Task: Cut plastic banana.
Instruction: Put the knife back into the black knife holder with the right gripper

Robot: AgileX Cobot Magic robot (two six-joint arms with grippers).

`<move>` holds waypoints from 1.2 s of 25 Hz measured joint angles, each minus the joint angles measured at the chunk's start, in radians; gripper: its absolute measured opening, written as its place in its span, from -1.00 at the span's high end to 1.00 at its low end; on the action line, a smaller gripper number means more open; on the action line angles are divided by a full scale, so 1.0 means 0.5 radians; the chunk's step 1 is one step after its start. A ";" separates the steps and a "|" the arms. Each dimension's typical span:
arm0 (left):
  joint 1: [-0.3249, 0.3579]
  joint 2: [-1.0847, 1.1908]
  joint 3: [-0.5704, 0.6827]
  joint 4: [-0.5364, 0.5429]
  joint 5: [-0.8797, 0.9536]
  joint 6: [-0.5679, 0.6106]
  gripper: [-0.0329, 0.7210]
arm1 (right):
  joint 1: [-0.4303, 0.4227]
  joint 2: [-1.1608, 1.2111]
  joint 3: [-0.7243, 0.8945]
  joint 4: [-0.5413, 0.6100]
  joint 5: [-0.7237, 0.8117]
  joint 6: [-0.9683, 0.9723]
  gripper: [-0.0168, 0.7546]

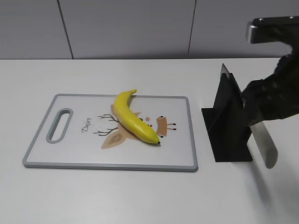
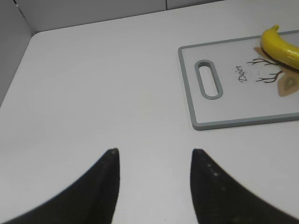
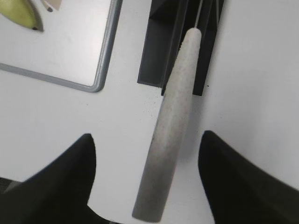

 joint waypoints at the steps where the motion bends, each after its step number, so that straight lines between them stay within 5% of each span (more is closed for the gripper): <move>1: 0.000 0.000 0.000 0.000 0.000 0.000 -0.36 | 0.000 -0.081 0.000 0.007 0.043 -0.059 -0.43; 7: 0.000 0.000 0.000 0.000 0.000 0.000 -0.36 | 0.000 -0.544 0.210 0.010 0.166 -0.450 -0.43; 20: 0.000 0.000 0.000 0.000 0.000 0.000 -0.36 | 0.000 -2.041 0.876 -0.035 0.189 -0.581 -0.43; 30: 0.000 0.000 0.000 0.000 0.000 0.000 -0.33 | 0.000 -2.591 0.924 -0.047 0.230 -0.598 -0.43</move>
